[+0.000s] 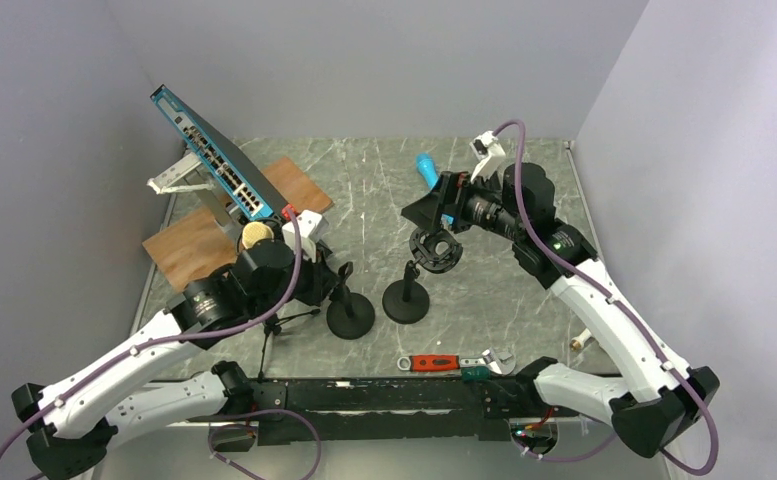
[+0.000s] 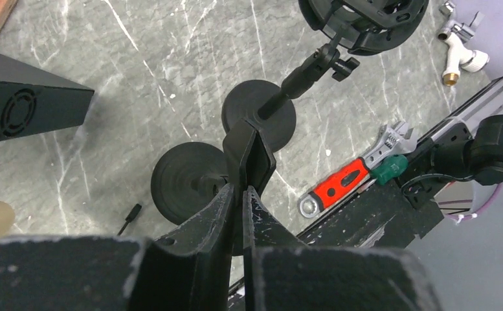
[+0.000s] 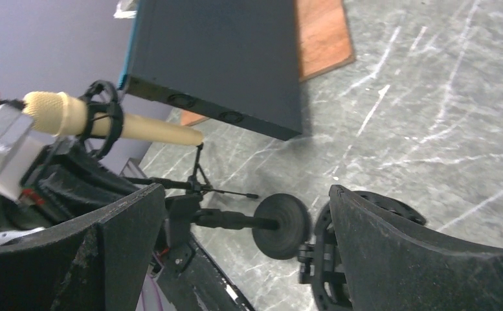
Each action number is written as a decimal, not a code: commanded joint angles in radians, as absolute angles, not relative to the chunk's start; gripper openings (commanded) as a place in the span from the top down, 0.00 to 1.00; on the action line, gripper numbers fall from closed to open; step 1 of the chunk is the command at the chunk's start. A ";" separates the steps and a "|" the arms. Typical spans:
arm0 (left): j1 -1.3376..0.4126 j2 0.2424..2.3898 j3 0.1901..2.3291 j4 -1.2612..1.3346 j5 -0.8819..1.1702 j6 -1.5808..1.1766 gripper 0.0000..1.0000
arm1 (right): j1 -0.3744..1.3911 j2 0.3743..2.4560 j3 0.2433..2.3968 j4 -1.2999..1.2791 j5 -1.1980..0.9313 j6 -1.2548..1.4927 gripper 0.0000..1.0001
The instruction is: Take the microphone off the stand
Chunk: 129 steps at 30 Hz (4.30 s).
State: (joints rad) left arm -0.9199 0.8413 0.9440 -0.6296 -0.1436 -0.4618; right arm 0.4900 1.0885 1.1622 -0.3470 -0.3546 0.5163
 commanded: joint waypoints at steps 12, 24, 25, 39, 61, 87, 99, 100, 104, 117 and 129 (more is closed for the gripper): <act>-0.930 0.932 1.038 -0.896 -0.144 -0.430 0.61 | 0.678 1.093 1.231 -0.286 -0.282 0.486 0.00; -0.923 0.987 1.388 -0.905 -0.115 -0.303 0.21 | 0.806 1.089 1.186 -0.286 -0.218 0.408 0.00; -0.922 0.983 1.411 -0.918 -0.112 -0.297 0.19 | 0.814 1.089 1.183 -0.279 -0.213 0.404 0.00; -0.922 0.755 1.655 -1.049 -0.287 -0.257 0.08 | 0.973 1.189 1.240 -0.221 -0.166 0.297 0.00; -0.921 0.693 1.313 -0.906 -0.634 -0.323 0.08 | 0.989 1.199 1.221 -0.243 -0.067 0.327 0.00; -0.921 0.762 1.366 -0.869 -0.587 -0.221 0.87 | 0.989 1.209 1.236 -0.268 -0.046 0.324 0.00; -0.921 0.760 1.626 -0.945 -0.473 -0.161 1.00 | 0.990 1.200 1.229 -0.273 -0.032 0.324 0.00; -0.921 0.757 1.647 -0.948 -0.468 -0.159 1.00 | 0.989 1.201 1.231 -0.273 -0.033 0.323 0.00; -0.921 0.745 1.720 -0.961 -0.455 -0.145 1.00 | 0.990 1.210 1.239 -0.276 -0.035 0.316 0.00; -0.921 0.753 1.981 -0.989 -0.450 -0.122 1.00 | 0.990 1.232 1.267 -0.290 -0.048 0.316 0.00; -0.923 0.664 1.690 -0.796 -0.327 -0.293 1.00 | 0.990 1.203 1.302 -0.194 -0.379 0.348 0.00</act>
State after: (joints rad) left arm -0.9207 0.6762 1.7908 -0.9070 -0.4034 -0.2031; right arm 0.9871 1.2304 1.2407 -0.2955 -0.1772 0.3252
